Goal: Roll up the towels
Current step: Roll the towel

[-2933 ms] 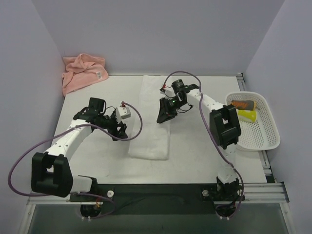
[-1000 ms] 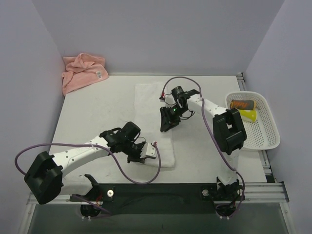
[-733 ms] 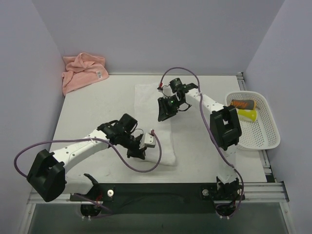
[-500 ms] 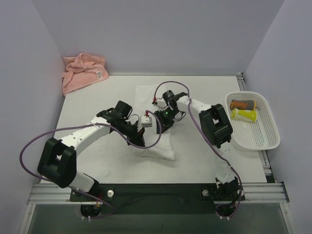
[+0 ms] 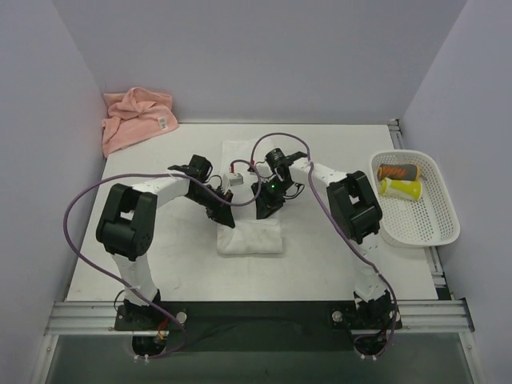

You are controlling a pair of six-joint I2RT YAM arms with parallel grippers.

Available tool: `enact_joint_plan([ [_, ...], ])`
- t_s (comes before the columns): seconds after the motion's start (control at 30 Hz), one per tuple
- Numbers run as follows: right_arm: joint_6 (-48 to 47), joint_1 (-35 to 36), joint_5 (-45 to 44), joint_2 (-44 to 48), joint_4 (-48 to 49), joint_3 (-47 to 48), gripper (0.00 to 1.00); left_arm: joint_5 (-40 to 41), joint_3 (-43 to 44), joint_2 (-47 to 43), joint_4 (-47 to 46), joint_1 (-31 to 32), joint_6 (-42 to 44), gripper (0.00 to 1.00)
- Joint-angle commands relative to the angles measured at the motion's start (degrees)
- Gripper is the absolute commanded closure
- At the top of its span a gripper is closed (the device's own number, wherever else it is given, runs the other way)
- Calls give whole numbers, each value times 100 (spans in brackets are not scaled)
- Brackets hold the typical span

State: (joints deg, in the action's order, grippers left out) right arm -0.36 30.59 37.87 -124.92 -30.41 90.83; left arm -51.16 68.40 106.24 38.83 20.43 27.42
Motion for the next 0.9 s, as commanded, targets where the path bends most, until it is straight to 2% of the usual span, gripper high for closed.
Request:
enact_joint_plan([
  [0.0,18,-132,-377,451,-210,-39,73,62,261,230,-270,-74,-149,99],
  [0.13,264,-474,-376,854,-324,145,65,150,410,476,-271,-74,-315,95],
  [0.2,439,-676,-167,1004,-377,268,64,176,507,643,-236,-82,-412,93],
  [0.27,843,-1035,202,1233,-378,217,64,202,595,740,-200,-83,-465,91],
  [0.3,1001,-1124,691,1312,-351,164,64,220,613,802,-192,-83,-483,90],
  [0.4,1389,-1266,1352,1602,-334,-108,64,238,657,890,-183,-83,-518,87],
  [0.57,2048,-1047,2075,1945,201,-924,65,220,753,1048,-174,-135,-659,85],
  [0.7,2723,-574,2330,1814,852,-1409,70,203,824,1188,-174,-232,-781,83],
  [0.8,2630,-353,2085,1454,888,-1489,73,124,842,1224,-174,-311,-835,80],
  [0.87,2568,-361,1622,1164,853,-1541,75,106,807,1189,-156,-364,-809,77],
])
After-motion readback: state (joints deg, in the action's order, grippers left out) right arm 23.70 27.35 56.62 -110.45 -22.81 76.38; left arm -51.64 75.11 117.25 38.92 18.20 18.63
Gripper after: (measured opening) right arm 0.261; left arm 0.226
